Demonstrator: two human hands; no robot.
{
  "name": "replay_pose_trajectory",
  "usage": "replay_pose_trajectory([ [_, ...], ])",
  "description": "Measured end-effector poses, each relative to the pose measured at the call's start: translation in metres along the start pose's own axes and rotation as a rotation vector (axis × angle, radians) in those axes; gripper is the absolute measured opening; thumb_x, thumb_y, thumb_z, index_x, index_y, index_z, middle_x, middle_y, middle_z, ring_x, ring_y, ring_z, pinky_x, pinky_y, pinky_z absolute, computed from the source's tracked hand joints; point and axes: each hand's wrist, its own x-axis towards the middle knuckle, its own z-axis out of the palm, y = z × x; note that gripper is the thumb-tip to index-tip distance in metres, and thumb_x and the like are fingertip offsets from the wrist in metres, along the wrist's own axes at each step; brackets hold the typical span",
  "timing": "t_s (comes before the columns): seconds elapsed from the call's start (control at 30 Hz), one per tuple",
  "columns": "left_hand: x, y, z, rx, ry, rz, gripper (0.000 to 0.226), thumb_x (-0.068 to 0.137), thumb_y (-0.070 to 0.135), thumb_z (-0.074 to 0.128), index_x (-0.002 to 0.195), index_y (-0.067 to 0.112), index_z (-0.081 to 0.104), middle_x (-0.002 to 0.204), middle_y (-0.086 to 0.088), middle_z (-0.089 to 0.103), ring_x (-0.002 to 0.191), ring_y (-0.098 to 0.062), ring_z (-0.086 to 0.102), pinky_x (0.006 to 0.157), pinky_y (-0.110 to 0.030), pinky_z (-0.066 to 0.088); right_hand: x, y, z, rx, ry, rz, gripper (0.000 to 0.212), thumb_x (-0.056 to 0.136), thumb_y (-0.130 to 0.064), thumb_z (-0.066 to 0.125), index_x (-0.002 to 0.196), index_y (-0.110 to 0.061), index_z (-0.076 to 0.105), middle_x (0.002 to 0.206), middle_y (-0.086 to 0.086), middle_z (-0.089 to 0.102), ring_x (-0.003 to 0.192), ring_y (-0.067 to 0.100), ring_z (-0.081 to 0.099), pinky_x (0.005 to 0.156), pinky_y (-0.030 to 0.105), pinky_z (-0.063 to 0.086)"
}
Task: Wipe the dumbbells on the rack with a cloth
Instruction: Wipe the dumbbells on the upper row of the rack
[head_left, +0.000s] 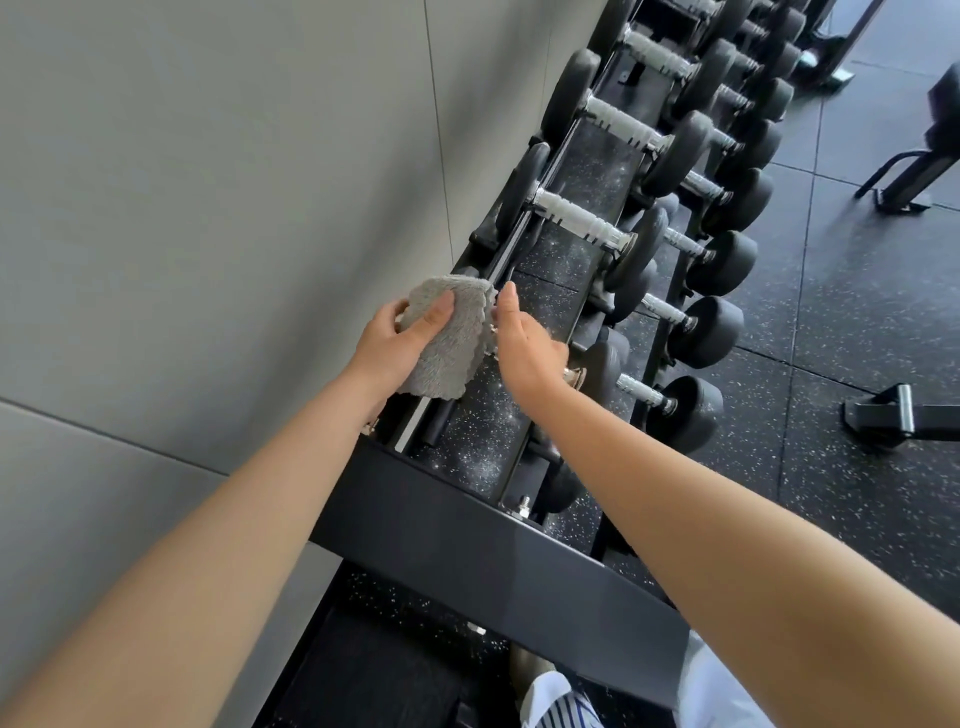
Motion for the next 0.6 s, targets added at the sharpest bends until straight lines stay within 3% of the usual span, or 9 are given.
replay_pose_trajectory([
  [0.07, -0.005, 0.006, 0.004, -0.027, 0.038, -0.044, 0.06, 0.073, 0.061, 0.067, 0.113, 0.018, 0.055, 0.104, 0.003, 0.065, 0.084, -0.009, 0.064, 0.056, -0.02, 0.05, -0.009, -0.011, 0.003, 0.129, -0.007, -0.004, 0.075, 0.105, -0.05, 0.008, 0.125, 0.001, 0.059, 0.122, 0.014, 0.061, 0.109, 0.022, 0.045, 0.109, 0.037, 0.019],
  [0.17, -0.012, 0.012, 0.007, -0.078, 0.072, -0.085, 0.041, 0.074, 0.054, 0.073, 0.09, 0.022, 0.053, 0.094, 0.002, 0.066, 0.082, -0.015, 0.066, 0.06, -0.026, 0.053, -0.014, -0.021, 0.015, 0.251, 0.015, -0.026, 0.07, 0.103, -0.057, 0.021, 0.111, -0.002, 0.064, 0.106, 0.008, 0.06, 0.094, 0.017, 0.039, 0.104, 0.036, 0.025],
  [0.23, -0.015, 0.012, 0.008, -0.108, 0.098, -0.083, 0.041, 0.073, 0.048, 0.078, 0.094, 0.021, 0.055, 0.096, 0.0, 0.067, 0.086, -0.018, 0.067, 0.069, -0.032, 0.056, -0.013, -0.018, 0.021, 0.282, 0.054, -0.04, 0.057, 0.1, -0.057, 0.033, 0.084, -0.01, 0.062, 0.086, 0.004, 0.059, 0.084, 0.021, 0.049, 0.101, 0.046, 0.04],
  [0.3, -0.018, 0.014, 0.008, -0.151, 0.139, -0.05, 0.042, 0.077, 0.037, 0.077, 0.108, 0.016, 0.056, 0.097, 0.0, 0.067, 0.087, -0.018, 0.067, 0.074, -0.036, 0.057, -0.015, -0.013, 0.02, 0.355, 0.069, -0.018, 0.045, 0.101, -0.046, 0.041, 0.079, -0.01, 0.055, 0.075, 0.0, 0.052, 0.075, 0.019, 0.049, 0.086, 0.051, 0.049],
  [0.37, -0.021, 0.018, 0.008, -0.2, 0.147, -0.009, 0.041, 0.08, 0.03, 0.075, 0.114, 0.014, 0.056, 0.096, -0.001, 0.068, 0.085, -0.019, 0.068, 0.07, -0.035, 0.056, -0.02, -0.011, 0.009, 0.443, 0.051, -0.008, 0.039, 0.103, -0.039, 0.042, 0.081, -0.009, 0.051, 0.074, 0.0, 0.046, 0.07, 0.014, 0.044, 0.067, 0.037, 0.044],
  [0.43, -0.026, 0.026, 0.009, -0.231, 0.101, 0.027, 0.033, 0.082, 0.031, 0.074, 0.108, 0.018, 0.059, 0.096, -0.001, 0.068, 0.084, -0.02, 0.068, 0.066, -0.033, 0.055, -0.024, -0.009, -0.004, 0.489, 0.043, -0.042, 0.035, 0.105, -0.036, 0.042, 0.079, -0.013, 0.044, 0.072, -0.003, 0.041, 0.065, 0.01, 0.038, 0.058, 0.023, 0.035],
  [0.5, -0.028, 0.034, 0.014, -0.233, 0.07, 0.061, 0.025, 0.083, 0.035, 0.072, 0.099, 0.02, 0.06, 0.095, -0.001, 0.068, 0.083, -0.02, 0.069, 0.065, -0.033, 0.056, -0.026, -0.009, -0.016, 0.493, 0.073, -0.071, 0.034, 0.105, -0.036, 0.041, 0.079, -0.014, 0.043, 0.073, -0.003, 0.041, 0.064, 0.009, 0.038, 0.057, 0.02, 0.034],
  [0.6, -0.03, 0.047, 0.024, -0.194, 0.064, 0.133, 0.022, 0.087, 0.039, 0.067, 0.095, 0.02, 0.061, 0.091, -0.001, 0.067, 0.081, -0.018, 0.068, 0.063, -0.029, 0.056, -0.025, -0.007, -0.033, 0.501, 0.134, -0.099, 0.034, 0.105, -0.04, 0.04, 0.08, -0.015, 0.044, 0.074, -0.004, 0.043, 0.069, 0.01, 0.041, 0.066, 0.027, 0.038],
])
